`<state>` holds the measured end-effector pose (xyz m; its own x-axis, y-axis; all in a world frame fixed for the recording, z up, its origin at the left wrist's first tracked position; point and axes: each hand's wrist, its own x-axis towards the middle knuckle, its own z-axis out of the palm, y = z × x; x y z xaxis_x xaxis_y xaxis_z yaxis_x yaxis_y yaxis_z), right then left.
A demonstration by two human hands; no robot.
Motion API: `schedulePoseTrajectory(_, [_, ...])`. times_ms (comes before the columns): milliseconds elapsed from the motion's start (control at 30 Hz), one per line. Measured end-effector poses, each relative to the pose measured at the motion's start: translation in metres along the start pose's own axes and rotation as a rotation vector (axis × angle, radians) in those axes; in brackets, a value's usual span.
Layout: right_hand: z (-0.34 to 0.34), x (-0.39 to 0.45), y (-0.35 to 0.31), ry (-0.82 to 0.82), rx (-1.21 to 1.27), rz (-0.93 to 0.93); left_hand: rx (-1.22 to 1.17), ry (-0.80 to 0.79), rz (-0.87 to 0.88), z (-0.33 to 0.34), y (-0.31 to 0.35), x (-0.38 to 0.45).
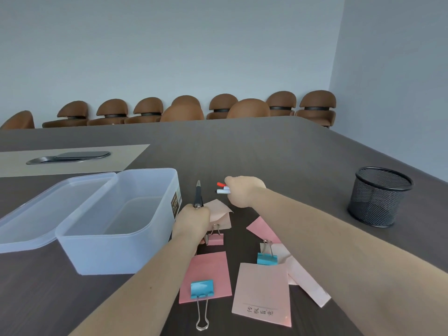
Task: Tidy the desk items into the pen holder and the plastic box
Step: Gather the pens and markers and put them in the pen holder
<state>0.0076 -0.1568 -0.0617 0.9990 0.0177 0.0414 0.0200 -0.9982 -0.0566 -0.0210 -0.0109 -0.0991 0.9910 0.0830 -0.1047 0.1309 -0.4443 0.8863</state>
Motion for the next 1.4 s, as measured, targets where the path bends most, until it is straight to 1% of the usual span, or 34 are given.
schedulePoseTrajectory(100, [-0.005, -0.01, 0.008, 0.132, 0.058, 0.05, 0.038, 0.012, -0.026, 0.0, 0.0, 0.001])
schedulePoseTrajectory(200, [-0.015, -0.017, 0.014, 0.129, 0.119, 0.104, 0.095, 0.033, 0.009, -0.001, 0.007, -0.001])
schedulePoseTrajectory(267, [-0.023, -0.023, 0.016, 0.109, 0.218, 0.104, 0.121, 0.074, 0.063, -0.001, 0.015, -0.007])
schedulePoseTrajectory(333, [-0.028, -0.032, 0.018, 0.127, 0.371, 0.103, 0.089, 0.123, 0.122, 0.0, 0.025, -0.014])
schedulePoseTrajectory(400, [-0.033, -0.042, 0.02, 0.212, 0.534, 0.128, -0.009, 0.134, 0.174, 0.003, 0.034, -0.022])
schedulePoseTrajectory(533, [-0.038, -0.07, 0.018, 0.421, 0.924, 0.179, -0.266, 0.061, 0.224, 0.006, 0.05, -0.04])
schedulePoseTrajectory(600, [-0.035, -0.088, 0.017, 0.474, 1.106, 0.182, -0.306, 0.05, 0.244, 0.009, 0.057, -0.05])
schedulePoseTrajectory(700, [-0.024, -0.11, 0.017, 0.52, 1.281, 0.236, -0.298, 0.036, 0.267, 0.019, 0.06, -0.064])
schedulePoseTrajectory(767, [-0.015, -0.119, 0.02, 0.528, 1.309, 0.281, -0.27, 0.03, 0.27, 0.026, 0.058, -0.072])
schedulePoseTrajectory(833, [-0.007, -0.126, 0.022, 0.523, 1.286, 0.304, -0.312, 0.018, 0.276, 0.034, 0.055, -0.08])
schedulePoseTrajectory(1000, [0.007, -0.131, 0.025, 0.455, 1.239, 0.243, -0.332, -0.025, 0.291, 0.051, 0.052, -0.089])
schedulePoseTrajectory(1100, [0.011, -0.133, 0.03, 0.454, 1.232, 0.217, -0.306, -0.034, 0.301, 0.055, 0.048, -0.088])
schedulePoseTrajectory(1200, [0.014, -0.136, 0.035, 0.437, 1.246, 0.203, -0.267, -0.009, 0.313, 0.056, 0.045, -0.088])
schedulePoseTrajectory(1300, [0.016, -0.137, 0.036, 0.406, 1.248, 0.21, -0.279, 0.017, 0.301, 0.059, 0.046, -0.084])
schedulePoseTrajectory(1400, [0.015, -0.133, 0.036, 0.45, 1.269, 0.243, -0.261, 0.068, 0.318, 0.063, 0.055, -0.084])
